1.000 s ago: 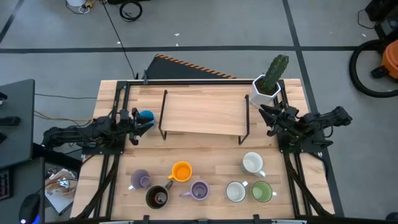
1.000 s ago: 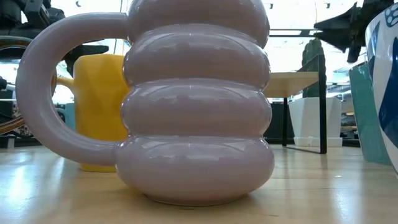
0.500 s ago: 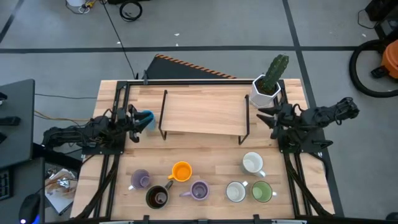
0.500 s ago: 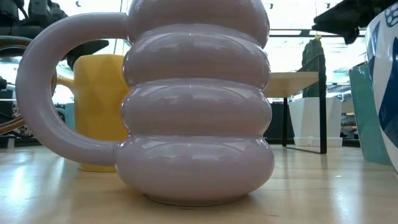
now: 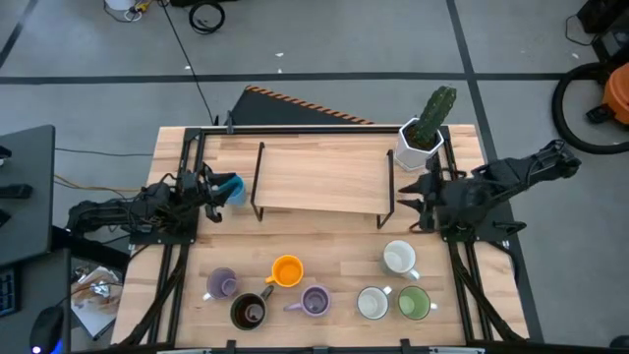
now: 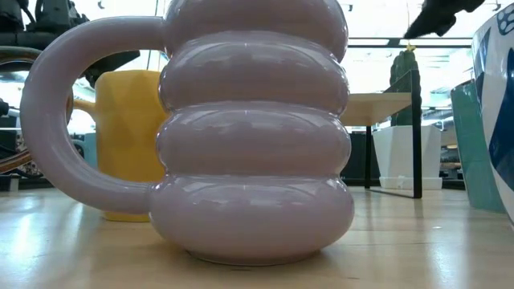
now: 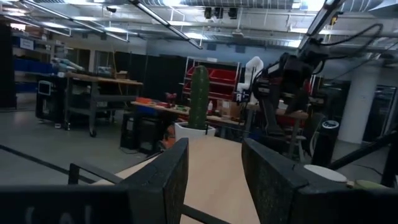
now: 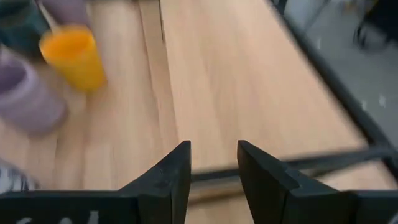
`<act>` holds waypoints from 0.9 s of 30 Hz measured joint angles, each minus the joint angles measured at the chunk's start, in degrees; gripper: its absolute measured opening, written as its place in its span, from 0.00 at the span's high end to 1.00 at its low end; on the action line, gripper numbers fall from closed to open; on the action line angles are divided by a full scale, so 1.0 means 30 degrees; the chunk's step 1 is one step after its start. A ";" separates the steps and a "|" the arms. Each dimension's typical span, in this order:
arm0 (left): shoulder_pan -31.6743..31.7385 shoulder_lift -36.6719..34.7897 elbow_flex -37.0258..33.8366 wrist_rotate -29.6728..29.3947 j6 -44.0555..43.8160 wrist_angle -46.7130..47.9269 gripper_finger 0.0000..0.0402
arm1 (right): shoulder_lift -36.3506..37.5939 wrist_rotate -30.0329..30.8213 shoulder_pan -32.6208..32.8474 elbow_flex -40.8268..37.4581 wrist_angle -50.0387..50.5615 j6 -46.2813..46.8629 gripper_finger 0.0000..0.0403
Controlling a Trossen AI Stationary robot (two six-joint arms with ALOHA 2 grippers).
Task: Place coffee mugs
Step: Put the blue mug on the shelf
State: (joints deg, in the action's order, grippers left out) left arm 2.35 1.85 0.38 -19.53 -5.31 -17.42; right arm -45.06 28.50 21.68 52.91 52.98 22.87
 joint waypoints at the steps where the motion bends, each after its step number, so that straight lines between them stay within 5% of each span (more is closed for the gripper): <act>1: 0.0000 0.0003 0.0000 -0.0016 0.0006 -0.0057 0.61 | -0.0532 -0.0418 -0.0030 0.0466 0.0958 0.0584 0.66; 14: 0.0000 0.0007 0.0000 -0.0119 -0.1412 0.0274 0.61 | -0.4800 -0.7508 -0.0054 0.2394 0.5660 0.8877 0.66; 20: 0.0000 0.0015 0.0000 0.0541 -0.1389 0.0243 0.61 | -0.5627 -0.8345 0.0337 0.2401 0.5725 1.1631 0.66; 27: -0.0007 0.0015 0.0000 0.3724 -0.2130 0.0466 0.61 | -0.6949 -0.9674 0.2247 0.2401 0.5666 1.5527 0.66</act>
State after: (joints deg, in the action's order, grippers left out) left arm 2.33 1.89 0.38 -8.36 -11.70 -16.02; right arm -65.91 -0.52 28.42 60.12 69.97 69.45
